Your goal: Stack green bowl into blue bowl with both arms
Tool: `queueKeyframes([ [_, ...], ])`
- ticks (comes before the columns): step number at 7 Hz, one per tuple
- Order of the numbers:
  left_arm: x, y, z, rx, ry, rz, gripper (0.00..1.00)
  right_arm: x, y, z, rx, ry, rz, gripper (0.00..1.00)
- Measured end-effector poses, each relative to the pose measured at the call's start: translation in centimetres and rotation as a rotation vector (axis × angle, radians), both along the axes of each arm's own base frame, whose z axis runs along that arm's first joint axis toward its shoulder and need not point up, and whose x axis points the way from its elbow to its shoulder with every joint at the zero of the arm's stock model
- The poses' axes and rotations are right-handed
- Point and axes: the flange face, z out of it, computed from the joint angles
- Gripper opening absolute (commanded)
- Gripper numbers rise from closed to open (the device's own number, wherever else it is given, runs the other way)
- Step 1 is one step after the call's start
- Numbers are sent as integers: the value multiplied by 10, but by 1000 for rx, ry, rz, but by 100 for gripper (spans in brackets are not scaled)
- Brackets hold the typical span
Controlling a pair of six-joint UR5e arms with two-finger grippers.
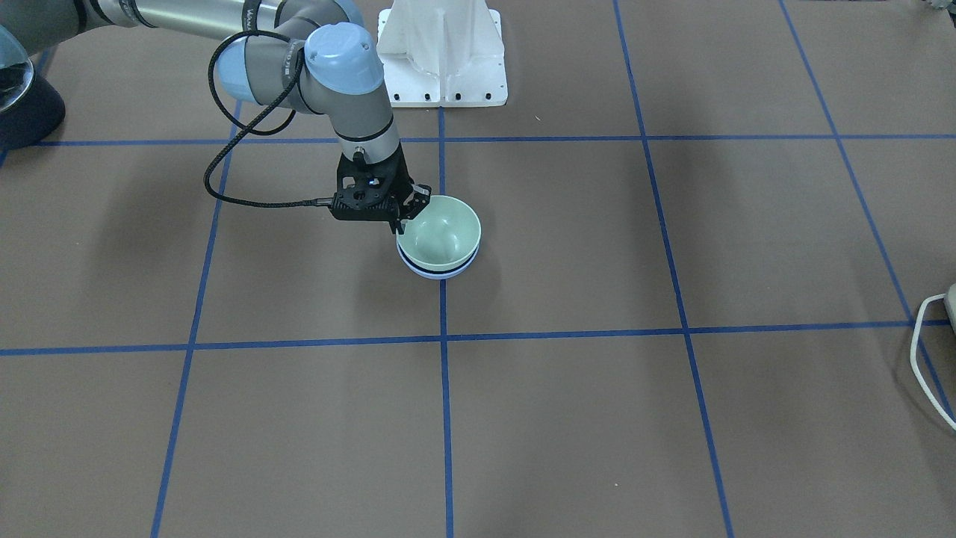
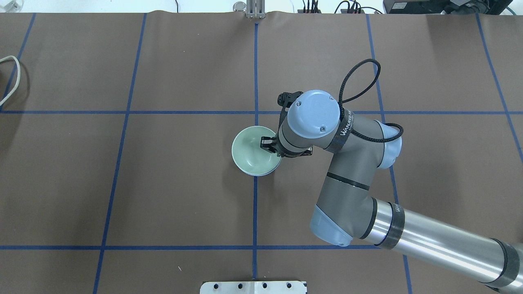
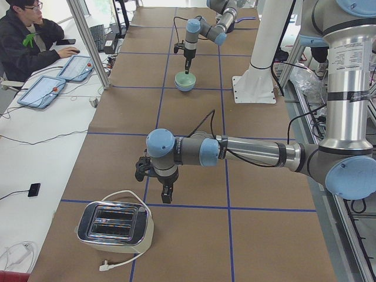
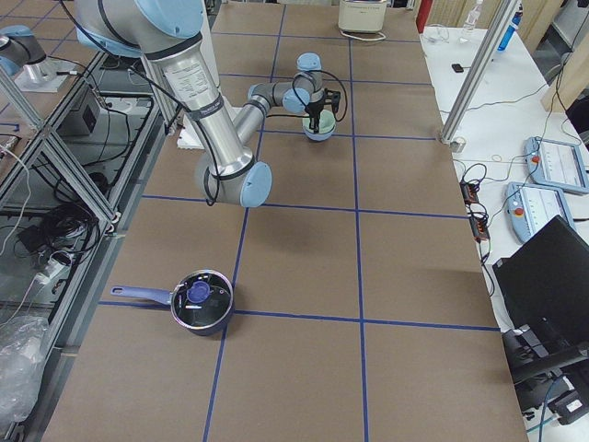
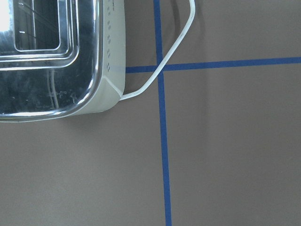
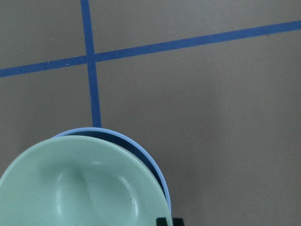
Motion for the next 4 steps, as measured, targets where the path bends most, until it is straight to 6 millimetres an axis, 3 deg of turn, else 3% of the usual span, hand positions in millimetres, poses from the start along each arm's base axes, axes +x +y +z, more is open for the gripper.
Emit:
queueKeyframes([
  [3,0,0,1,-2,0,0,98,-4,-1,12,5,-15,-6,1],
  [4,0,0,1,-2,0,0,98,-3,0,13,4,-16,-10,32],
])
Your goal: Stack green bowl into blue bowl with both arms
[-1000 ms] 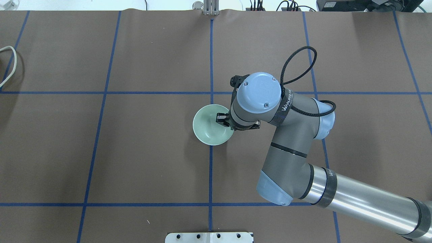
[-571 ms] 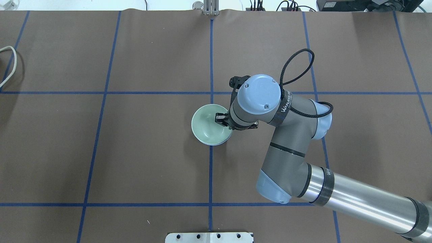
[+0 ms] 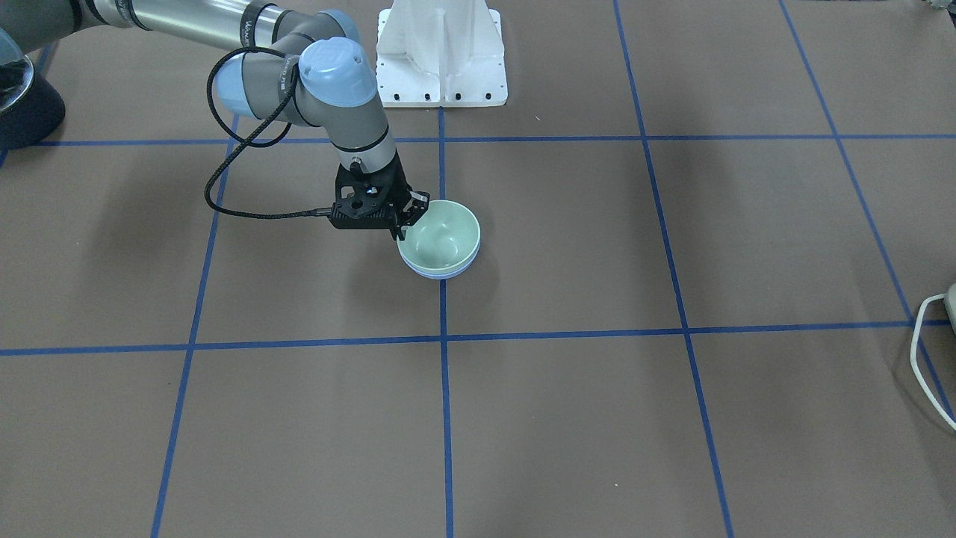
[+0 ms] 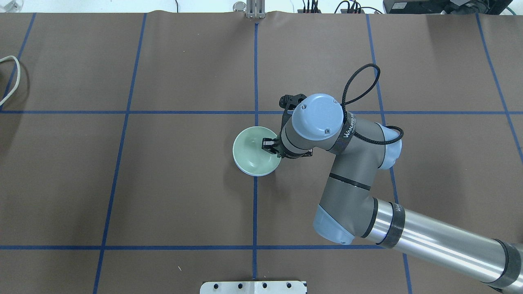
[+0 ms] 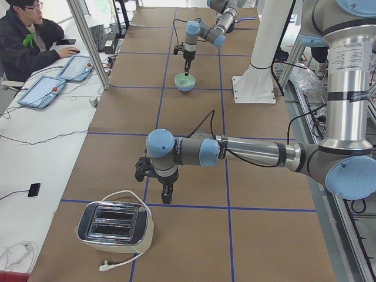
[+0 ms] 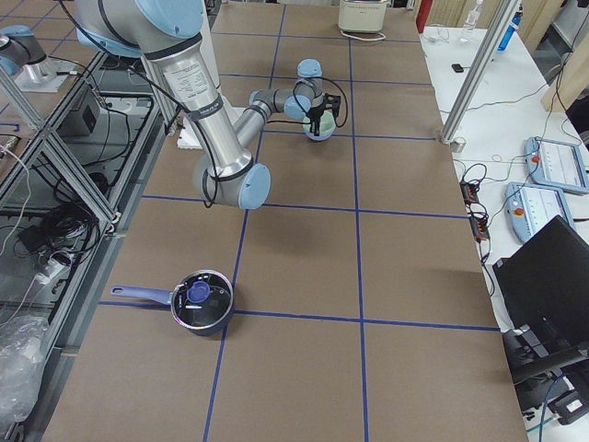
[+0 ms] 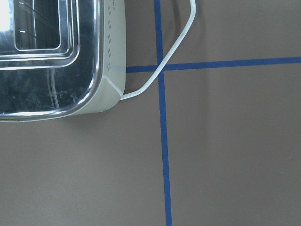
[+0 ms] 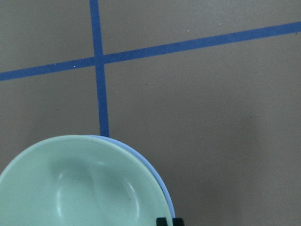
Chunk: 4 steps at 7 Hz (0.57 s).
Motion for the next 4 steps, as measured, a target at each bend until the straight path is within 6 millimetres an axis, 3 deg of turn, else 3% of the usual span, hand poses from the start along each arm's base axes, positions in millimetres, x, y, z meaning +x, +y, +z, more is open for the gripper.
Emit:
queueKeyframes([
  [1,0,0,0,-1,0,0,98,1,1,2,-1,0,-5,94],
  [2,0,0,1,-1,0,0,98,2,1,2,0,-2,-8,100],
  [4,0,0,1,-2,0,0,98,11,-3,-5,4,-11,-3,100],
])
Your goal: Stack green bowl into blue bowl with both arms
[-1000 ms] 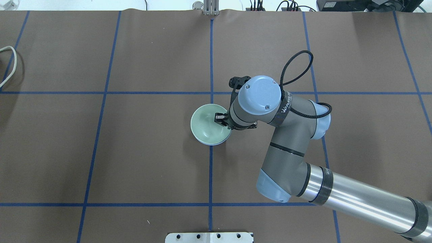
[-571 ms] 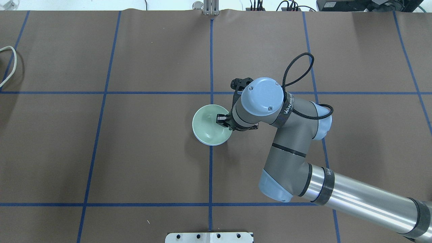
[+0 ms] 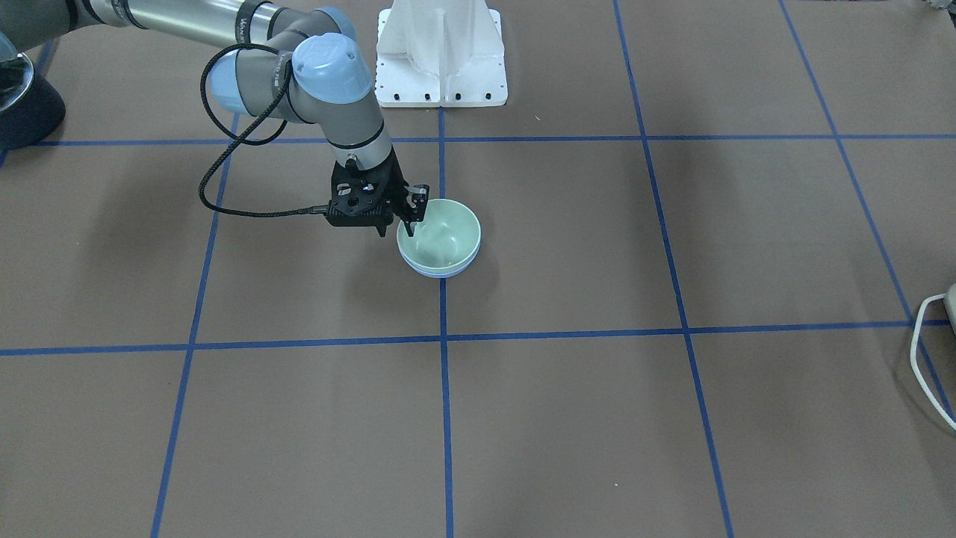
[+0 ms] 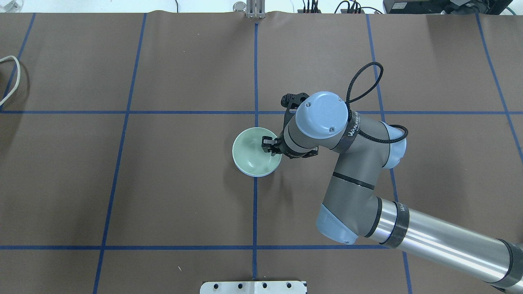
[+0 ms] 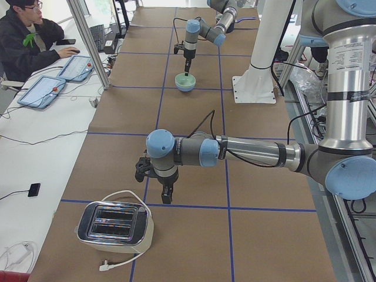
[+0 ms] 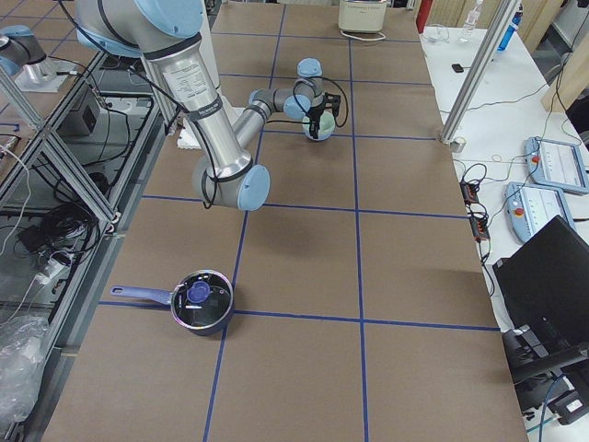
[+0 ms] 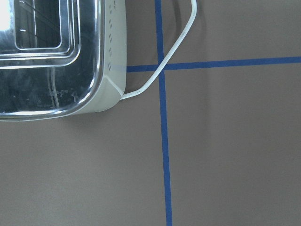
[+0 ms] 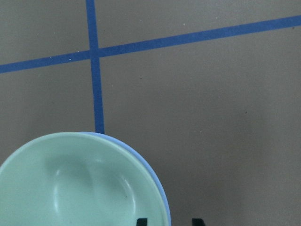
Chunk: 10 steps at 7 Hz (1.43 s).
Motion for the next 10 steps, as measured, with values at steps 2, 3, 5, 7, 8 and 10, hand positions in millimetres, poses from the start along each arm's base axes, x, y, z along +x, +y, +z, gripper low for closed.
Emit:
queueKeyframes([
  [2,0,0,0,-1,0,0,98,21,-21,1,6,-4,-9,100],
  [3,0,0,1,-3,0,-1,98,45,-44,10,24,5,-20,100],
  [5,0,0,-1,-29,-1,-34,98,134,-116,52,83,57,-59,100],
  [7,-1,-2,-9,-16,1,-64,98,261,-185,114,140,131,-123,100],
  [8,-1,-2,-10,20,1,-42,98,323,-203,144,158,166,-150,100],
  [10,-5,-2,-9,80,-1,10,98,434,-204,213,164,214,-182,100],
])
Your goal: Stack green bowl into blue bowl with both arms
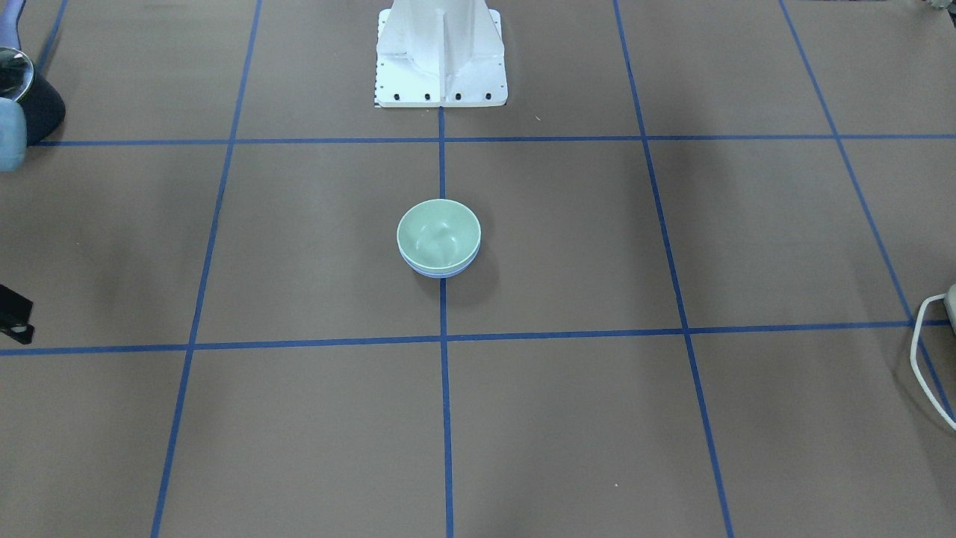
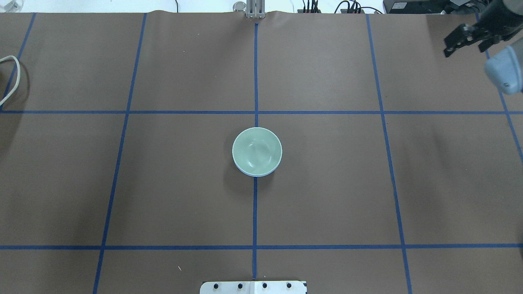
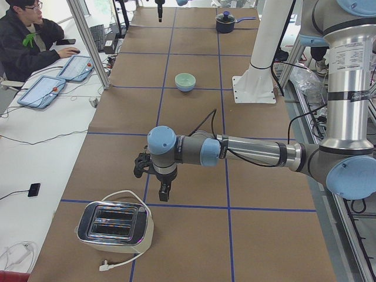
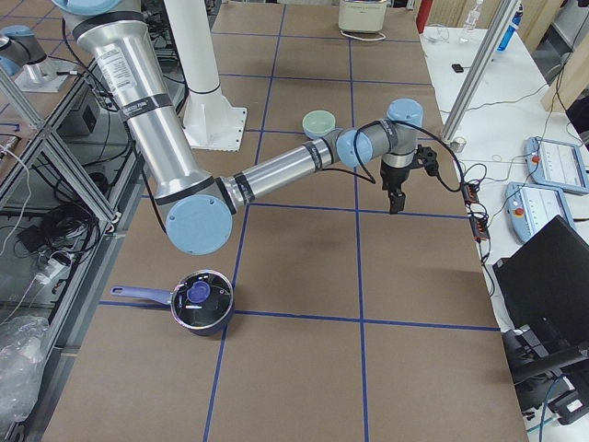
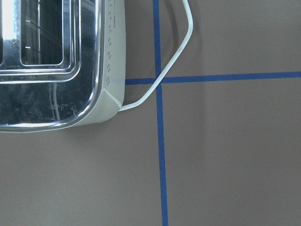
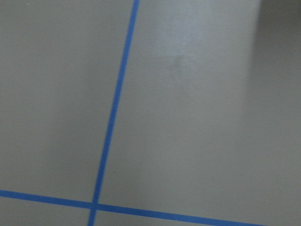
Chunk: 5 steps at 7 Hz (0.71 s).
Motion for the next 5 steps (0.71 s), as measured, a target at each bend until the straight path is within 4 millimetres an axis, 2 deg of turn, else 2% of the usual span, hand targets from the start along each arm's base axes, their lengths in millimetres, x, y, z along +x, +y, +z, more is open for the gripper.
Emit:
queueKeyframes([
  [1,-7,1,-3,15,1,-7,98,53,15,43,-1,18,-14,100],
  [2,-17,9,-5,24,9,-26,98,100,39,87,-13,34,-19,100],
  [3,-25,21,-4,21,36,-43,98,131,67,125,-46,42,-5,100],
  [4,-29,27,-4,20,66,-54,98,151,96,155,-84,47,13,100],
  [5,-33,30,-4,20,81,-64,98,162,124,178,-111,51,28,100],
])
